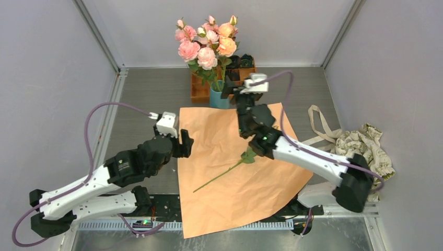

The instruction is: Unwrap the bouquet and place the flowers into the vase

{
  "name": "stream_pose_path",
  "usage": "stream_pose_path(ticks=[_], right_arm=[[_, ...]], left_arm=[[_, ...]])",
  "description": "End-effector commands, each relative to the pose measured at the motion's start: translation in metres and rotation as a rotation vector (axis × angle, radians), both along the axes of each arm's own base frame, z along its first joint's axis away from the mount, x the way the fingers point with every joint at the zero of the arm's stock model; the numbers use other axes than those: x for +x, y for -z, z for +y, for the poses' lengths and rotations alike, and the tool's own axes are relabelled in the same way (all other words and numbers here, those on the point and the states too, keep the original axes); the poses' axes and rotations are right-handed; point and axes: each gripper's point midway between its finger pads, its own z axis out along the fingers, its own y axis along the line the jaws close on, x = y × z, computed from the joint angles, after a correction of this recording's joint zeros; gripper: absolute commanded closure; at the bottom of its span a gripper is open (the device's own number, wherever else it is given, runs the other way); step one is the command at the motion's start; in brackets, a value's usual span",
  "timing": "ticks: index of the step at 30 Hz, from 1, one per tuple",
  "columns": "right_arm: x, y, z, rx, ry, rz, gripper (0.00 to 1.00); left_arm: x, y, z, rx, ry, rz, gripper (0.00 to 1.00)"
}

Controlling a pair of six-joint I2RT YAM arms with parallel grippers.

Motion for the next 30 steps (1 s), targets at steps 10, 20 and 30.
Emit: stream_pose_path(ticks=[10,20,30], right_arm=[[-0.109,-0.060,-0.153,0.406,0.004,-0.043,0.16],[-0.153,-0.051,-0.220,0.501,0.030,-0.049,0.15],[-0.166,-0.042,-0.234,0.518,0.011,-0.037,0.15]], left_arm=[[-0.037,0.040,-0.192,0.076,0.837,0.175,0.25],[-0.039,0.090,-0.286,0.080,1.165,0.403,0.25],[-0.014,0.129,-0.308,0.136,1.146,0.477,0.25]])
